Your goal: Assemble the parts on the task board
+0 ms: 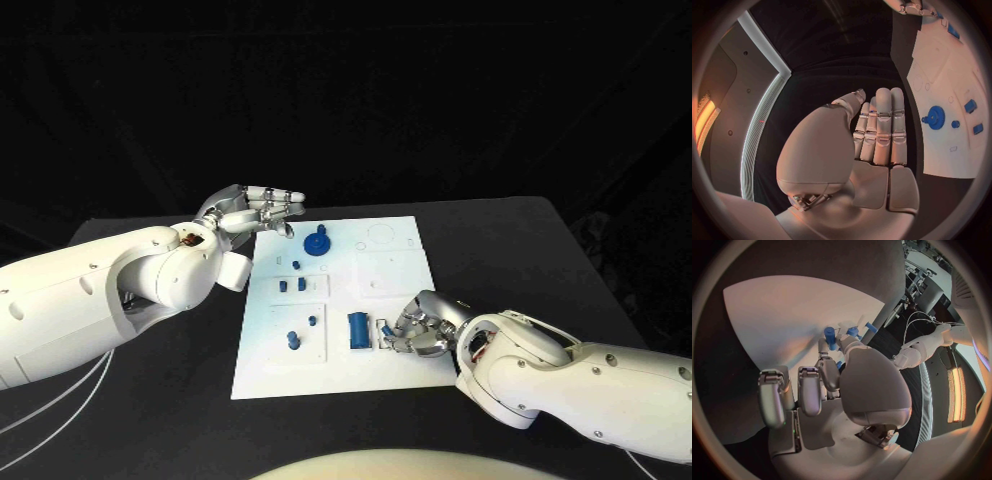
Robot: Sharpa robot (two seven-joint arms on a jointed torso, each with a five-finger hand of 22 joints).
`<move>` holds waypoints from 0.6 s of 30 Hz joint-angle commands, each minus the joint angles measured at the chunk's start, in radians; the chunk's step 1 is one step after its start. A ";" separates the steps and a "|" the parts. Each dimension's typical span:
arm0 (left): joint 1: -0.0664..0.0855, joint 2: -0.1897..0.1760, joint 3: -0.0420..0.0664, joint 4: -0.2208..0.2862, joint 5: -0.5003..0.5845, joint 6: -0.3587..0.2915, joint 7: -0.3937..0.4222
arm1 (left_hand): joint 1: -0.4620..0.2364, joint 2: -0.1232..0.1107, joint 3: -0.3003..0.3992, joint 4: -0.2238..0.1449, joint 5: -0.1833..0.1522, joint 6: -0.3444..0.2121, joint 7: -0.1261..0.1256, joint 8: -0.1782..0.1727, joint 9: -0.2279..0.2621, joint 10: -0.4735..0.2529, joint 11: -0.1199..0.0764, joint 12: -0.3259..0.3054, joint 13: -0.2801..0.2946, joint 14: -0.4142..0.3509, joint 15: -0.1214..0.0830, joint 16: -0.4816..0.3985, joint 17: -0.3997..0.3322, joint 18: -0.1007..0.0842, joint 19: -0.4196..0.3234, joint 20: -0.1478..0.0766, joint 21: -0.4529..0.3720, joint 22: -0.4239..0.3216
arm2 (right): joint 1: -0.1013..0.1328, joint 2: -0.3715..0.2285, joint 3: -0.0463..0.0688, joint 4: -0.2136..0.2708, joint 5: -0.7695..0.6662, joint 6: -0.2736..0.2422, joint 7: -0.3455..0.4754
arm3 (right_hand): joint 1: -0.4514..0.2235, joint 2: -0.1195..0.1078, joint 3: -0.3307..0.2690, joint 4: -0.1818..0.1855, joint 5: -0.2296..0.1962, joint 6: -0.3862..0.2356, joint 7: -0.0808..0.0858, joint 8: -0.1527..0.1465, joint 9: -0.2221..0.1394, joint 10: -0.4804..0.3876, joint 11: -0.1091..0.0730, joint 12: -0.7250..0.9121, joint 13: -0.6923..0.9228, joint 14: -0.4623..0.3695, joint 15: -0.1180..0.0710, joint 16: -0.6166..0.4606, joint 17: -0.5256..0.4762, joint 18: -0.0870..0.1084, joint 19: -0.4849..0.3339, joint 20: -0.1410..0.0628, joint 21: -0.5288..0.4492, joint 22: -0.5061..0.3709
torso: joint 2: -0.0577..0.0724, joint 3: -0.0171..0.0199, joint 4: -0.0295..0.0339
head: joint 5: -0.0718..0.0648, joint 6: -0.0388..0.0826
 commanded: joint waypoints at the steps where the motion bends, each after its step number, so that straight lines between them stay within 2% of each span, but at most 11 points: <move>1: 0.001 0.002 0.001 0.003 0.004 0.017 0.005 | -0.002 0.009 -0.007 -0.001 0.003 -0.007 0.000 -0.004 -0.002 -0.009 0.001 0.007 0.001 -0.006 0.002 -0.004 -0.001 0.013 0.003 0.004 -0.006 -0.001 | 0.000 0.008 0.000 -0.005 0.024 -0.003 0.006 | -0.015 0.002 0.000 0.007 -0.001 0.017 -0.012 0.004 0.001 0.008 -0.001 0.009 0.032 0.085 0.000 0.007 0.162 -0.014 0.105 -0.010 0.005 0.263 | 0.000 -0.0007 -0.0009 | 0.000 -0.001; 10: 0.001 0.002 0.001 0.004 0.004 0.020 0.003 | -0.002 0.009 -0.007 -0.001 0.003 -0.007 0.000 -0.004 -0.002 -0.009 0.001 0.007 0.001 -0.006 0.002 -0.004 -0.001 0.013 0.003 0.004 -0.006 -0.001 | 0.000 0.025 0.000 -0.022 0.028 -0.006 0.004 | -0.032 0.005 -0.006 0.015 -0.004 0.020 -0.013 0.006 0.002 0.011 -0.002 0.017 0.038 0.085 -0.001 0.008 0.163 -0.014 0.105 -0.011 0.005 0.263 | 0.000 -0.0006 0.0004 | -0.001 -0.001; 18: 0.001 0.001 0.001 0.004 0.004 0.022 0.001 | -0.002 0.009 -0.007 -0.001 0.003 -0.007 0.000 -0.004 -0.002 -0.009 0.001 0.007 0.001 -0.006 0.002 -0.004 -0.001 0.013 0.003 0.004 -0.006 -0.001 | 0.000 0.032 0.001 -0.025 0.029 -0.016 0.008 | -0.055 0.006 -0.018 0.028 -0.013 0.022 -0.013 0.006 0.004 0.012 -0.002 0.021 0.041 0.085 -0.001 0.008 0.163 -0.014 0.105 -0.012 0.005 0.263 | -0.001 -0.0001 0.0000 | 0.003 -0.003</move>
